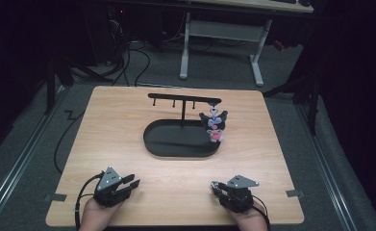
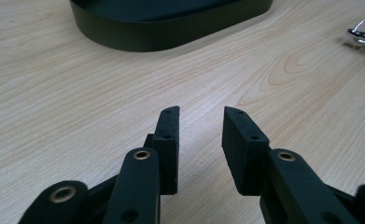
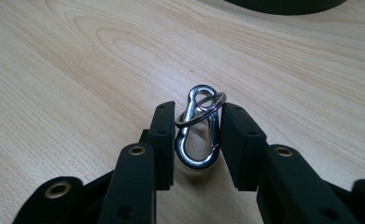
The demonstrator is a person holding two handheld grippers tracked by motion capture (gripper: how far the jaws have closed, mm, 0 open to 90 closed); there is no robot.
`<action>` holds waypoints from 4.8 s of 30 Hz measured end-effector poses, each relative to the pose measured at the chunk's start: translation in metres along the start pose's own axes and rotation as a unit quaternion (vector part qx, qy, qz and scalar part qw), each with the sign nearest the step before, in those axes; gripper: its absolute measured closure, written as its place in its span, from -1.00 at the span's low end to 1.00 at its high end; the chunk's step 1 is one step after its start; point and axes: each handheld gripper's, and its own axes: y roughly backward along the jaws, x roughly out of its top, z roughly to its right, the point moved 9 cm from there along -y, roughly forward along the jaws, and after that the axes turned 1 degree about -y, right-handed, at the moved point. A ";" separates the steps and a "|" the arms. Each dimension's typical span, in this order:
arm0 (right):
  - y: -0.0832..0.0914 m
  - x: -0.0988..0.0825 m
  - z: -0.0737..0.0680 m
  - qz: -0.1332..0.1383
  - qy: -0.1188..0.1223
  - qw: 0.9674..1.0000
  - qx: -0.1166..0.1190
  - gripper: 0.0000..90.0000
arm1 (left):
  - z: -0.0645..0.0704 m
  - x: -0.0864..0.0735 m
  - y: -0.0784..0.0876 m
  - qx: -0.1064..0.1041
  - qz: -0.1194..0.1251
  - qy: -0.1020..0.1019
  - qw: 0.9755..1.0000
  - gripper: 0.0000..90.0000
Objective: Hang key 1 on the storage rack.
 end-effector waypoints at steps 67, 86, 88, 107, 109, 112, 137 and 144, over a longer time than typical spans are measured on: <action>0.003 0.011 -0.021 -0.128 0.066 0.989 0.043 0.99 | 0.002 0.003 0.004 -0.006 0.009 -0.005 1.000 0.48; 0.037 0.048 0.004 -0.219 0.066 0.973 0.043 0.99 | -0.007 0.007 0.008 0.031 0.040 -0.012 0.999 -0.07; 0.039 0.052 0.005 -0.226 0.069 0.971 0.043 0.98 | -0.008 0.007 0.008 0.032 0.042 -0.008 0.999 -0.08; 0.057 0.098 0.011 -0.284 0.102 0.953 0.038 0.98 | -0.007 0.009 0.010 0.026 0.055 -0.010 0.998 -0.16; 0.058 0.104 0.010 -0.286 0.104 0.952 0.040 0.98 | -0.007 0.009 0.009 0.025 0.054 -0.010 0.998 -0.16; 0.060 0.115 0.011 -0.287 0.111 0.951 0.040 0.98 | -0.007 0.008 0.009 0.023 0.052 -0.009 0.998 -0.16; 0.042 0.202 0.019 -0.276 0.110 0.954 0.033 0.98 | -0.010 0.007 0.010 0.023 0.053 -0.005 0.998 -0.15; 0.028 0.222 0.019 -0.277 0.106 0.955 0.027 0.98 | -0.011 0.006 0.010 0.019 0.052 -0.004 0.998 -0.15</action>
